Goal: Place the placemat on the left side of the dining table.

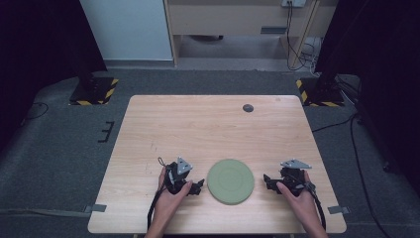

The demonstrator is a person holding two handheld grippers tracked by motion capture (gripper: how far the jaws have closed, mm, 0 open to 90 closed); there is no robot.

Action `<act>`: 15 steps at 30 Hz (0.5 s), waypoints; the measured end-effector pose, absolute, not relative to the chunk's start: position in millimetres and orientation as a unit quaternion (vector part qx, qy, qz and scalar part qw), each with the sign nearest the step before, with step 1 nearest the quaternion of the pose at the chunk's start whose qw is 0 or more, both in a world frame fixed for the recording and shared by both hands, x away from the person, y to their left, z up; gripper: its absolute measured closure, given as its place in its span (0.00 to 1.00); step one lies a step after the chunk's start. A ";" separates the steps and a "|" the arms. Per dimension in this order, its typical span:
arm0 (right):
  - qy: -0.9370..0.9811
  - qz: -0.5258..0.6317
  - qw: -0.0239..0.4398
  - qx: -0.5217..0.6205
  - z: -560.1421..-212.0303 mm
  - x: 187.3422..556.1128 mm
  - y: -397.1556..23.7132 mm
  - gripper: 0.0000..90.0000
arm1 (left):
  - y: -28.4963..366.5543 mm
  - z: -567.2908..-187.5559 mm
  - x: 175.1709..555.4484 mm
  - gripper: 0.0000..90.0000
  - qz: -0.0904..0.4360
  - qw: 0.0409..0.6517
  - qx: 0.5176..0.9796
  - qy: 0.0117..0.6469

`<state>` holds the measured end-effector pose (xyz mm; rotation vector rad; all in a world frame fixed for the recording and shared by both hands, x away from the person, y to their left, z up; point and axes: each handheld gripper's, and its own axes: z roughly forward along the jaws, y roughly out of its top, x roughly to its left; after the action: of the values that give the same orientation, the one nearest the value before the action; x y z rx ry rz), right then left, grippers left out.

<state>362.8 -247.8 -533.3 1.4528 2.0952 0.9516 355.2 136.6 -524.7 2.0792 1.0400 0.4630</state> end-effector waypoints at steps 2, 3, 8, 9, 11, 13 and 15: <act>0.758 0.345 0.208 0.513 -532.2 360.4 -246.4 0.05 | 137.8 -521.7 351.5 0.03 0.183 0.385 0.812 0.400; 0.762 0.348 0.206 0.506 -531.4 358.2 -244.7 0.05 | 137.7 -521.2 348.7 0.03 0.178 0.386 0.814 0.396; 0.767 0.363 0.202 0.489 -526.9 351.9 -241.9 0.05 | 137.0 -517.7 343.5 0.04 0.181 0.389 0.818 0.382; 0.767 0.363 0.202 0.489 -526.9 351.9 -241.9 0.05 | 136.5 -516.6 342.2 0.04 0.180 0.390 0.819 0.380; 0.771 0.369 0.198 0.480 -525.2 348.7 -240.7 0.05 | 134.2 -516.0 339.8 0.04 0.183 0.389 0.821 0.376; 0.775 0.371 0.198 0.472 -525.1 346.9 -238.9 0.05 | 131.0 -516.8 337.2 0.04 0.177 0.389 0.824 0.372; 0.780 0.371 0.196 0.464 -524.3 344.2 -234.5 0.05 | 124.2 -519.8 332.3 0.04 0.169 0.388 0.831 0.362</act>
<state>344.2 -234.5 -524.3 1.3009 2.1853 1.0409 332.3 124.2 -519.8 2.1132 0.9219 0.4308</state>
